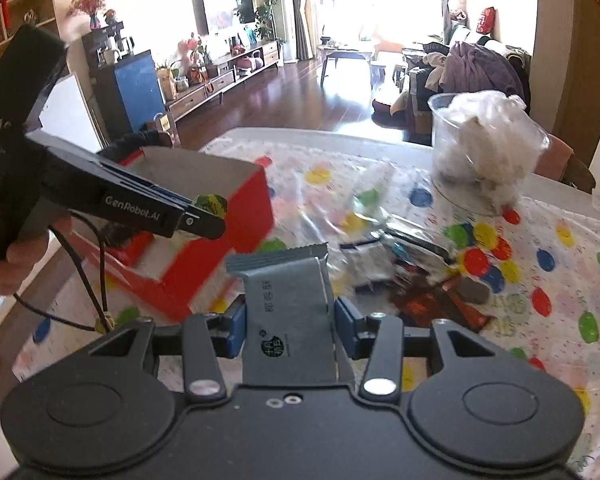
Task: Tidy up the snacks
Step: 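Grasp the green-capped drink with the left tool while the right tool grasps the grey packet, then carry the drink and grey packet over the shoebox with both tools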
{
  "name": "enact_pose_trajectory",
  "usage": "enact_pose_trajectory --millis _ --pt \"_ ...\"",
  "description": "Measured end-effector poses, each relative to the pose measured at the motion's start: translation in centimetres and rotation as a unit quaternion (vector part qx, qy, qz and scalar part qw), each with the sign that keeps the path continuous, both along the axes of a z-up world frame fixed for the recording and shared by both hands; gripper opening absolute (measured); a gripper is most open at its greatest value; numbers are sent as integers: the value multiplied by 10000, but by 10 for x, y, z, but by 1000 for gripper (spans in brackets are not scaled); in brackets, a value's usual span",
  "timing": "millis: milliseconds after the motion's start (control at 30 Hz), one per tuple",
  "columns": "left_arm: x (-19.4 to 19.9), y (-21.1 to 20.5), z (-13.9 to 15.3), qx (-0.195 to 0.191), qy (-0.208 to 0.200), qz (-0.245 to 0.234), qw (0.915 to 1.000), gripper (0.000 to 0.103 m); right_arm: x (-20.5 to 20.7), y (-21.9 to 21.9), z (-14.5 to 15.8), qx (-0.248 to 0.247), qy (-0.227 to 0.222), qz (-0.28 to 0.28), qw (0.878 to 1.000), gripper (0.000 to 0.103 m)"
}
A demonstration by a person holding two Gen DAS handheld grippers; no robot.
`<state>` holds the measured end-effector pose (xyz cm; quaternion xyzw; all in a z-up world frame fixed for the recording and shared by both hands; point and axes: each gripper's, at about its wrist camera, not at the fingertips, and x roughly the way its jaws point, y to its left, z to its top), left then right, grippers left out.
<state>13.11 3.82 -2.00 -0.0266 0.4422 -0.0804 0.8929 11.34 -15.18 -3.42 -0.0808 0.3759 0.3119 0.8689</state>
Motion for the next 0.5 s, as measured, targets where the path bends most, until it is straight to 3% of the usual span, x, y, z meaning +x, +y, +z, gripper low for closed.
enact_pose_trajectory --millis 500 --pt "-17 111 14 138 -204 821 9963 31 17 117 6 30 13 211 9998 44"
